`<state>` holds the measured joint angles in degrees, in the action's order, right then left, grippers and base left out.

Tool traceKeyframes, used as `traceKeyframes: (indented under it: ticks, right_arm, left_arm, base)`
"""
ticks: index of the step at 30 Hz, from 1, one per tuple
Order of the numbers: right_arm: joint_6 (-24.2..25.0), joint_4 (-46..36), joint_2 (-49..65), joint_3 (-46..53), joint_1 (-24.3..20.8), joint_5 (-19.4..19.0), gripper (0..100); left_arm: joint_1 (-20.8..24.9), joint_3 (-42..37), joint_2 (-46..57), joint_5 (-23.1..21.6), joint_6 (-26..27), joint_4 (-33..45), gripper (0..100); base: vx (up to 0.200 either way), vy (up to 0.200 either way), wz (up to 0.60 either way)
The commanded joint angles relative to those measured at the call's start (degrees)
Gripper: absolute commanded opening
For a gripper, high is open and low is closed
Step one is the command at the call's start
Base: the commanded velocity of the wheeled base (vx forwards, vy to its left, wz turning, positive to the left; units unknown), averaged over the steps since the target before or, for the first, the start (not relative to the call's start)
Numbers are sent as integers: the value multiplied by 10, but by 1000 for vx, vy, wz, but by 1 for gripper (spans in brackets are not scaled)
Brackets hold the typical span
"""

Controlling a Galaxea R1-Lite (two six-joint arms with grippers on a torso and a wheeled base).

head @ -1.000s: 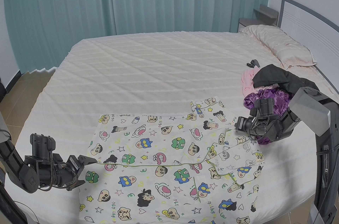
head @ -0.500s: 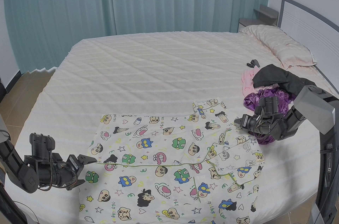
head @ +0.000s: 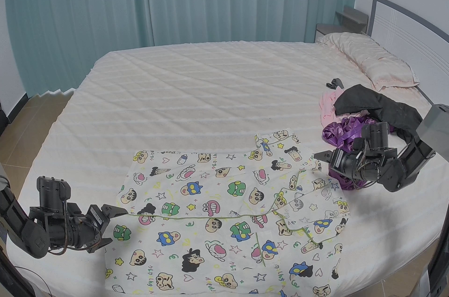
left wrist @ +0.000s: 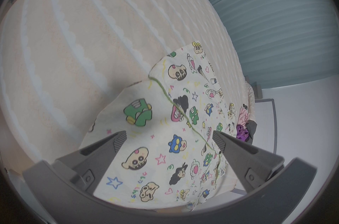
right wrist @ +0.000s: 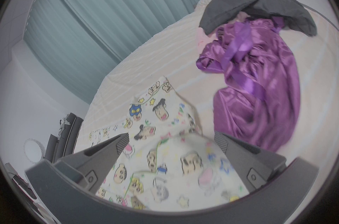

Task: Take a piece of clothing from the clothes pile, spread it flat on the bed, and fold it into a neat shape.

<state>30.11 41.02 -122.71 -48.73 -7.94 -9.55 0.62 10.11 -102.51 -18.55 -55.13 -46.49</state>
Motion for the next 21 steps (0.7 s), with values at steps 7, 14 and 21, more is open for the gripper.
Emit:
traceKeyframes:
  ticks: [7,14,21]
  right_arm:
    - [129,56,194,271,-42,52,100]
    - [175,106,198,371,-46,48,100]
    - [177,185,167,430,-45,46,100]
  left_arm:
    - [38,-49,65,3,-14,3,100]
    - [72,-101,68,12,-13,15,100]
    - [119,-101,62,64,-10,49,100]
  base:
    - [-200,0,0]
    - [-143,0,0]
    - [0,0,0]
